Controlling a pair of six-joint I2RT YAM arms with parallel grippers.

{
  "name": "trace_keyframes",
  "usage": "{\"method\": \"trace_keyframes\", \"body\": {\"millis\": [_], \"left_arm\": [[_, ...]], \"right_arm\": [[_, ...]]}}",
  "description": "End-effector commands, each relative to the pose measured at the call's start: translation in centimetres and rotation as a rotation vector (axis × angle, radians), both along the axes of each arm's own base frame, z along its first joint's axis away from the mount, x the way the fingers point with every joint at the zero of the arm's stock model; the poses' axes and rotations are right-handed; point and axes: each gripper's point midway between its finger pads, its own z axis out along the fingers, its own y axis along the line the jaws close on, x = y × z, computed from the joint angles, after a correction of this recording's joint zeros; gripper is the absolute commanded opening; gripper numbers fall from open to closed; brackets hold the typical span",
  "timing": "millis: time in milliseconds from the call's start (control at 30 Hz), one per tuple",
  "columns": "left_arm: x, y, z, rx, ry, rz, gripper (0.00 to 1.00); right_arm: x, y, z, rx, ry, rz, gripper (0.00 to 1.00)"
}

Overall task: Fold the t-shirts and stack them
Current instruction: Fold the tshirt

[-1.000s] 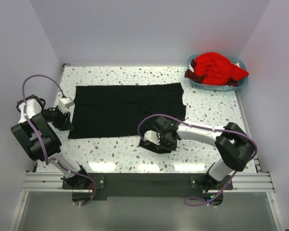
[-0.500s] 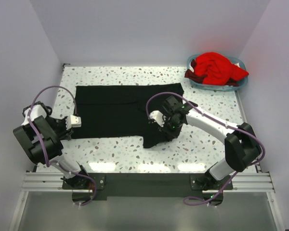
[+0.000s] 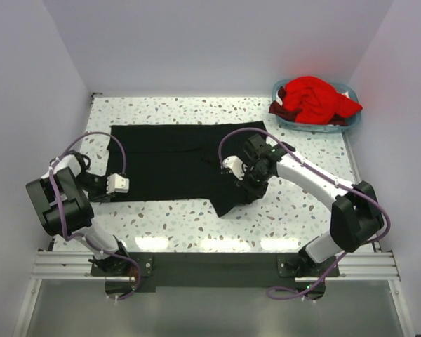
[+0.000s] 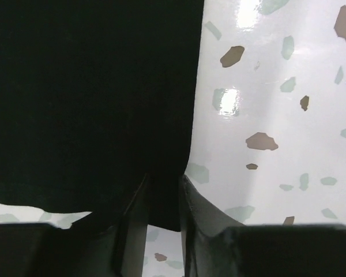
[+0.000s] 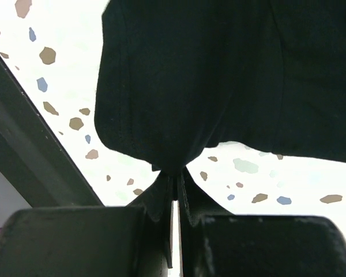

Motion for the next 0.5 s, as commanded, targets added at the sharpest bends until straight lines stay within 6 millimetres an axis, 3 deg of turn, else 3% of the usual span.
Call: {"method": "trace_keyframes", "body": {"millis": [0,133,333,467], "left_arm": [[-0.3,0.2,-1.1,0.044,0.005,-0.053,0.3],[-1.7,-0.2,-1.5,0.057,0.012,-0.093,0.15],[-2.7,-0.9,0.2,0.028,-0.004,-0.099,0.0],[-3.6,-1.2,1.2,0.014,-0.004,-0.108,0.0]], "right_arm": [[0.3,0.8,2.5,0.063,-0.032,0.005,0.0],[0.0,0.9,3.2,0.084,-0.032,-0.001,0.0],[-2.0,0.1,4.2,0.113,-0.028,-0.017,0.0],[-3.2,-0.8,4.5,0.109,-0.024,-0.019,0.0]]}}
